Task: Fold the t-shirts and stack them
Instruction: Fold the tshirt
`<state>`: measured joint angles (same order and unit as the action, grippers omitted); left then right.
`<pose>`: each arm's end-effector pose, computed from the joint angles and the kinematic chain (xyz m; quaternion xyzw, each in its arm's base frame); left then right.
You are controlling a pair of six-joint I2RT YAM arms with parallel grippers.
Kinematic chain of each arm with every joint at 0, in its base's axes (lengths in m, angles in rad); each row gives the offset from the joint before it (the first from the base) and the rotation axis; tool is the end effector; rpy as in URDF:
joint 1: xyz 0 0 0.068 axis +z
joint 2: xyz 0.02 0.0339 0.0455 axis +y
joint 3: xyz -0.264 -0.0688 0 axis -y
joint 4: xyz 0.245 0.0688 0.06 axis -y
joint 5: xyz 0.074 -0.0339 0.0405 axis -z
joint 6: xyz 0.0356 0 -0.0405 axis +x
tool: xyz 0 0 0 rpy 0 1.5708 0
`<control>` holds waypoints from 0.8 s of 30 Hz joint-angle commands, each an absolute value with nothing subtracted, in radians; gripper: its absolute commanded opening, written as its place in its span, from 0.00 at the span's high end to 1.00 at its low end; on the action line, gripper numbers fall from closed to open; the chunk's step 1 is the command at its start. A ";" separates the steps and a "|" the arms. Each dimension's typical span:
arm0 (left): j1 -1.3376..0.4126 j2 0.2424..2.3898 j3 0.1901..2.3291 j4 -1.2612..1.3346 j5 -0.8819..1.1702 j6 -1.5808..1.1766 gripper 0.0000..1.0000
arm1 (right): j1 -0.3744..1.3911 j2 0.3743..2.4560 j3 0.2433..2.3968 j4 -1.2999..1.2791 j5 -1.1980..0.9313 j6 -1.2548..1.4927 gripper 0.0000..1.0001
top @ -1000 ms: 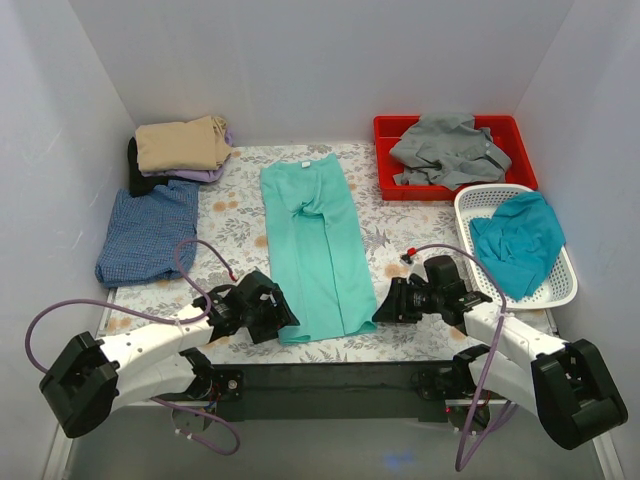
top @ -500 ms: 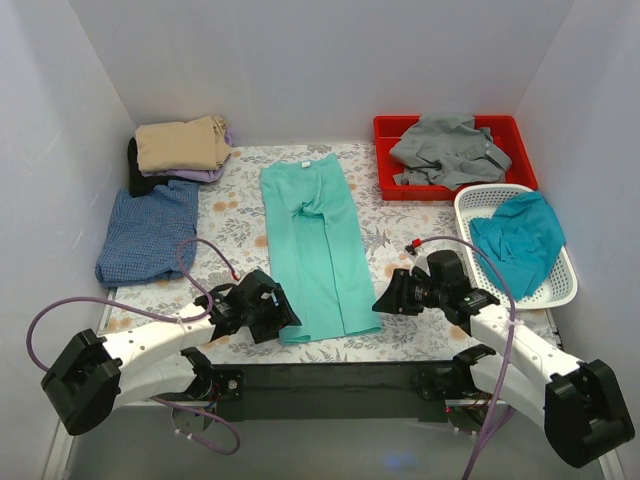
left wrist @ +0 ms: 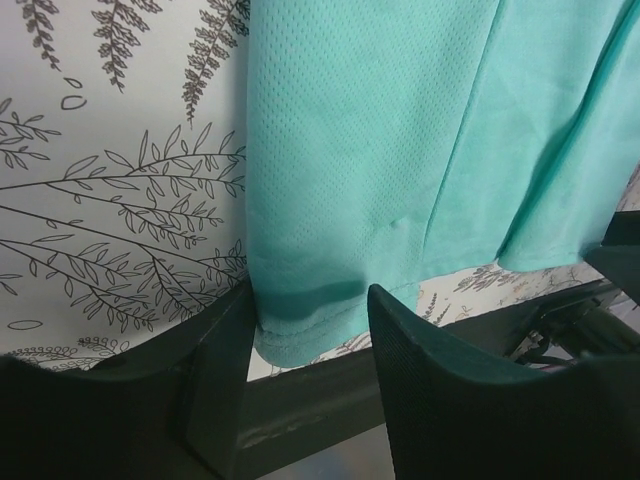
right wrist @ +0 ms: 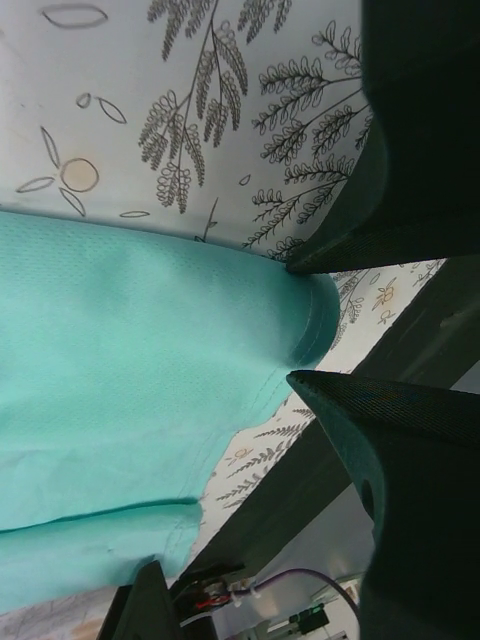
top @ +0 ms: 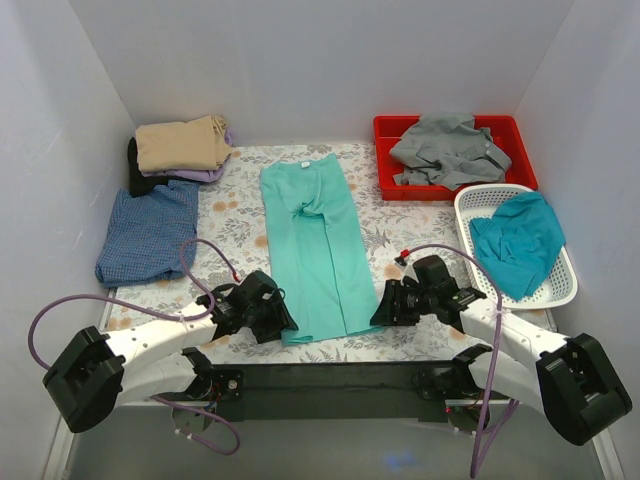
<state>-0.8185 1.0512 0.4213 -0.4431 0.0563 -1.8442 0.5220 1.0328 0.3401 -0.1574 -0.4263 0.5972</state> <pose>0.1178 -0.1288 0.1506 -0.4693 0.8476 -0.2457 0.0319 0.1502 0.1034 0.1500 -0.0402 0.9168 0.3507 0.1870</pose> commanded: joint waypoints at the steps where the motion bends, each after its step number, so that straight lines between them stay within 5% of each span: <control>1: -0.828 1.072 0.408 -0.505 0.055 -1.832 0.54 | 0.577 1.066 0.330 -0.138 -0.396 0.632 0.50; 7: -0.838 1.078 0.410 -0.511 0.052 -1.830 0.69 | 0.624 1.111 0.339 -0.112 -0.351 0.660 0.54; 12: -0.839 1.077 0.410 -0.515 0.045 -1.832 0.90 | 0.624 1.104 0.345 -0.110 -0.333 0.655 0.79; 17: -0.839 1.074 0.423 -0.529 0.023 -1.819 0.98 | 0.623 1.092 0.362 -0.107 -0.344 0.629 0.97; 24: -0.839 1.077 0.466 -0.532 0.012 -1.799 1.00 | 0.624 1.081 0.394 -0.109 -0.388 0.589 0.99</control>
<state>-0.8345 1.0752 0.4294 -0.4969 0.0441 -1.8187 0.6186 1.0943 0.3439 -0.1158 -0.3630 0.6212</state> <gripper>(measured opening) 0.024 0.034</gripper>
